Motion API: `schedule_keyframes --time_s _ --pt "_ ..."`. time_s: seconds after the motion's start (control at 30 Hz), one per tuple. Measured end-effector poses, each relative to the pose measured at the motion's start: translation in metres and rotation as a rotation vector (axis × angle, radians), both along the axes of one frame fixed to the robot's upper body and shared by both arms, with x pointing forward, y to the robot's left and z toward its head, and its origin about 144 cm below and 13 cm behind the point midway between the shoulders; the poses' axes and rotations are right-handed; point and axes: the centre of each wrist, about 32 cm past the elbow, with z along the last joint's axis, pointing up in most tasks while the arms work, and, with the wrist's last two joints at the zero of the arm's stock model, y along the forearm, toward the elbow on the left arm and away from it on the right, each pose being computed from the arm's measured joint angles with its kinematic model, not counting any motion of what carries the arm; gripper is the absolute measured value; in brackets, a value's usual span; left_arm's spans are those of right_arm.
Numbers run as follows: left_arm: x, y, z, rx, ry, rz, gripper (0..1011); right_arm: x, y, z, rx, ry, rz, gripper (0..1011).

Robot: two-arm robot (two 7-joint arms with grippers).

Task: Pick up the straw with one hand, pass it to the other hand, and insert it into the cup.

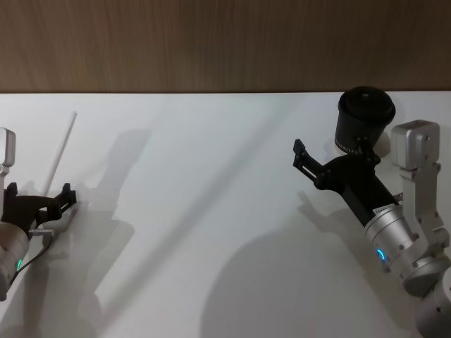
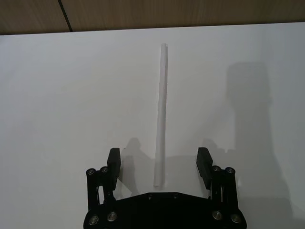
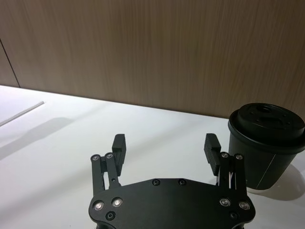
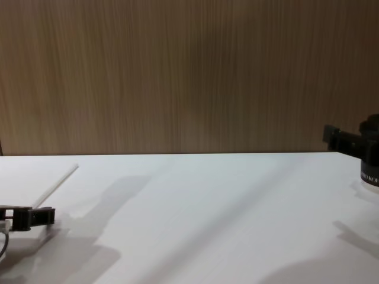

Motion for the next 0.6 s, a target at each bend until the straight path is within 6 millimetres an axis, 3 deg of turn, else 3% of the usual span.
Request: schedule_keyframes --time_s 0.6 --pt "0.0047 0.0055 0.0023 -0.083 0.018 -0.037 1003 0.0 0.0 0.0 0.0 0.0 0.0 1001"
